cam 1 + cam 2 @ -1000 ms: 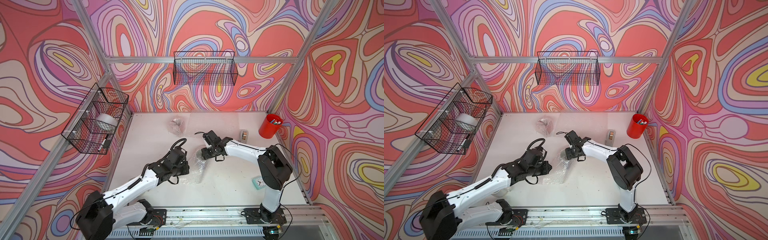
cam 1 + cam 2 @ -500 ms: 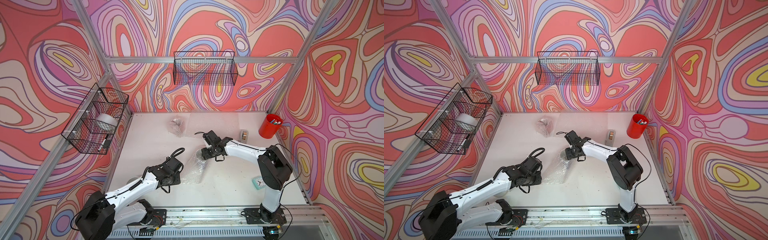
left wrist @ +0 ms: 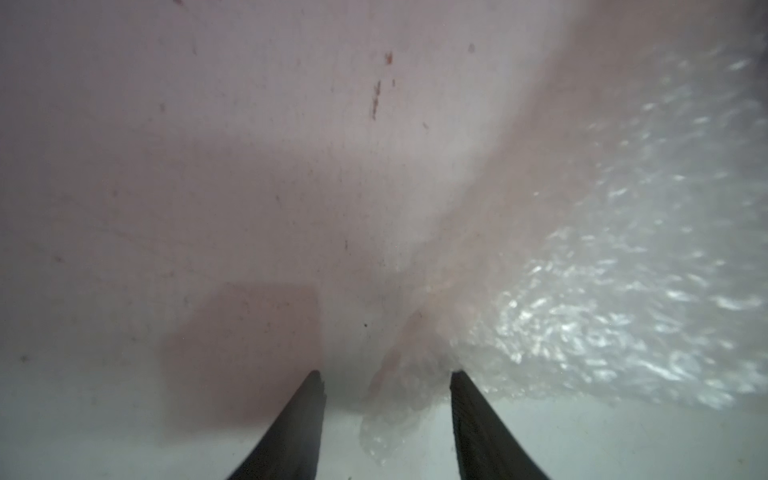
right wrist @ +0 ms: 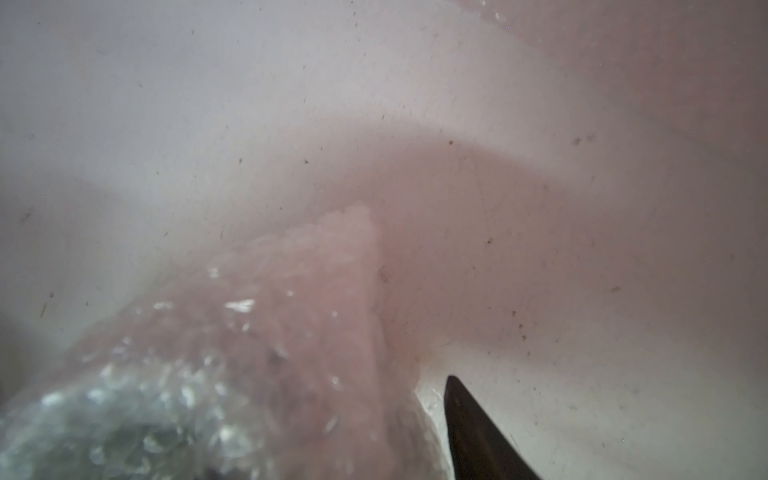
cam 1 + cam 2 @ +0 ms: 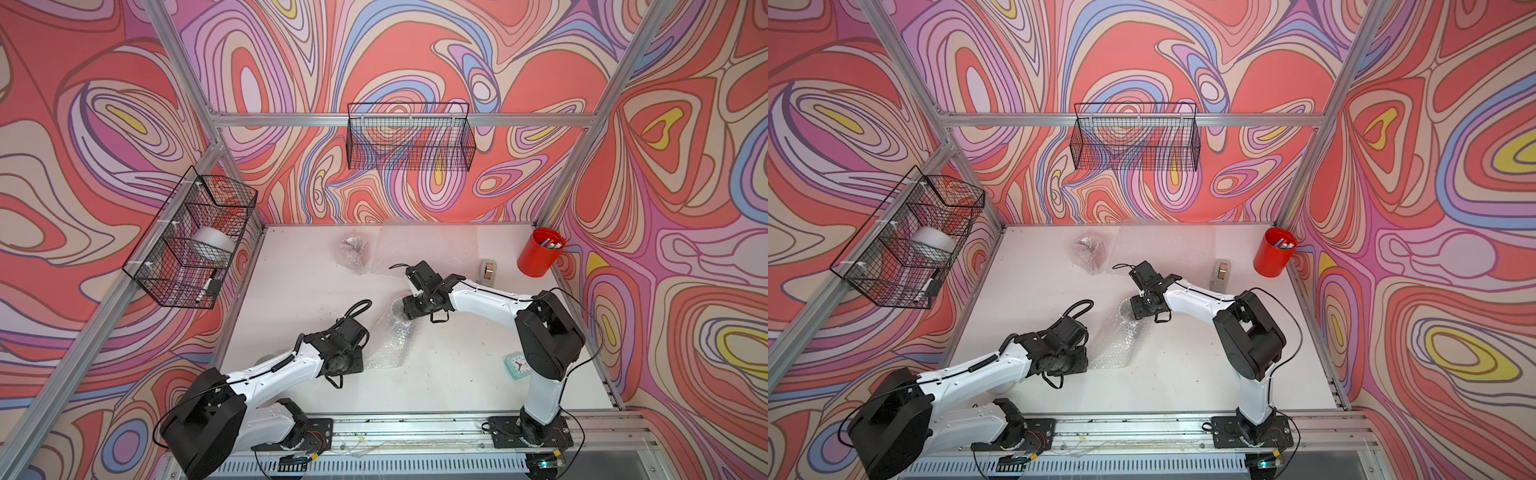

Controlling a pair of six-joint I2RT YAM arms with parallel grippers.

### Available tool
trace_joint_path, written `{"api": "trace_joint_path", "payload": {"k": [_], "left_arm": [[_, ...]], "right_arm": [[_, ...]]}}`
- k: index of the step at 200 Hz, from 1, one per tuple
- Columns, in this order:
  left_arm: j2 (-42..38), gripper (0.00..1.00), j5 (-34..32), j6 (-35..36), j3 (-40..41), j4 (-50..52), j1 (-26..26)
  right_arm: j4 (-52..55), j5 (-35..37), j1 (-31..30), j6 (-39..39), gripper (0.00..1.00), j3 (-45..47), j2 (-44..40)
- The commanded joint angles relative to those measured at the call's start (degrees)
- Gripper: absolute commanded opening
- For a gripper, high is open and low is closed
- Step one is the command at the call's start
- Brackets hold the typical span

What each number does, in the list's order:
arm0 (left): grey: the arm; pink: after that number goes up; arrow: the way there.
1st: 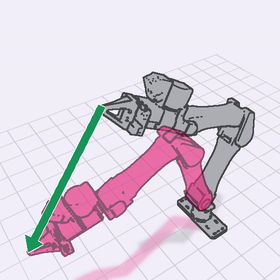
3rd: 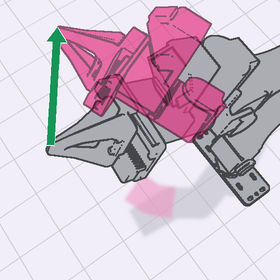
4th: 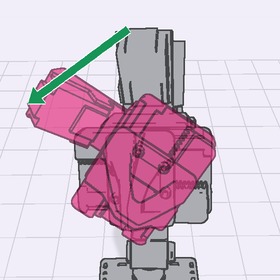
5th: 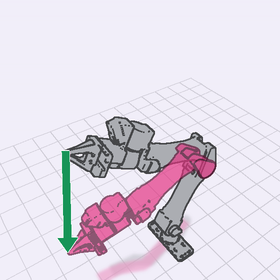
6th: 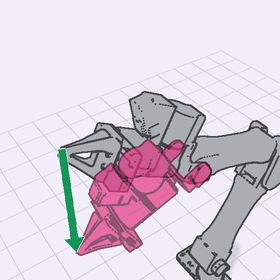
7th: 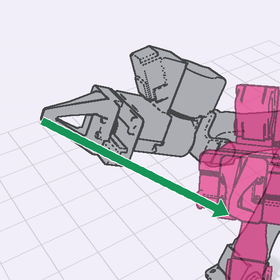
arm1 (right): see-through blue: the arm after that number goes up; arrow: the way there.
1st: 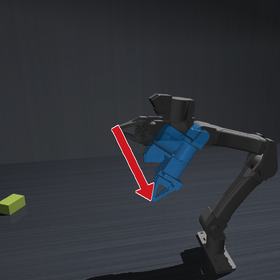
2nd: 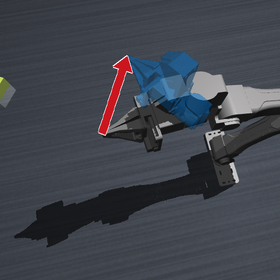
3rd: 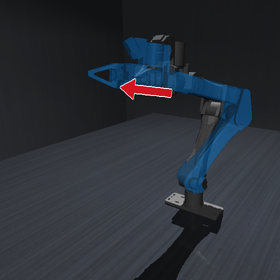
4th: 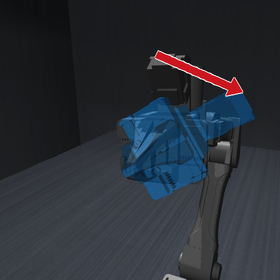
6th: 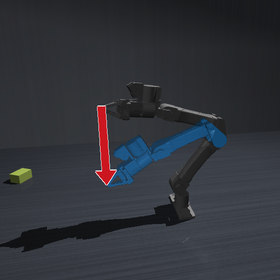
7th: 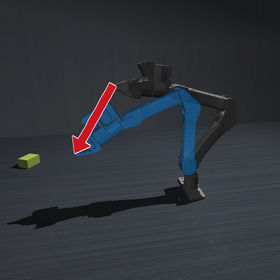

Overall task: Wrap mugs in bubble wrap
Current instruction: Wrap the mug in bubble wrap.

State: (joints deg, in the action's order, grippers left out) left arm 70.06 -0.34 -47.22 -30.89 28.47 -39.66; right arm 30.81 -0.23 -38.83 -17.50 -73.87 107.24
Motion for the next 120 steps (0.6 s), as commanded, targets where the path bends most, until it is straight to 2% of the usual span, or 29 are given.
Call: {"api": "trace_joint_path", "payload": {"k": [1, 32, 88, 110, 120], "left_arm": [[1.91, 0.51, 1.08, -1.32, 0.74, -0.81, 0.45], [3.06, 0.42, 2.01, -1.44, 2.95, -1.27, 0.42], [0.56, 0.13, 3.09, -1.57, 3.01, -0.75, 0.46], [-2.84, 0.07, 2.79, -0.98, 1.86, 1.91, 0.46], [-5.09, 0.06, 2.90, -0.49, -1.07, 2.82, 0.46]], "right_arm": [[1.82, 0.91, -0.19, -0.17, 0.59, 1.30, -0.72], [1.78, 1.01, -0.12, -0.17, 0.59, 1.29, -0.76], [1.95, 1.17, -0.21, 0.02, 0.59, 1.44, -0.72], [2.18, 1.34, -0.20, 0.18, 0.59, 1.51, -0.56], [2.24, 1.43, -0.19, 0.28, 0.59, 1.38, -0.52]]}}
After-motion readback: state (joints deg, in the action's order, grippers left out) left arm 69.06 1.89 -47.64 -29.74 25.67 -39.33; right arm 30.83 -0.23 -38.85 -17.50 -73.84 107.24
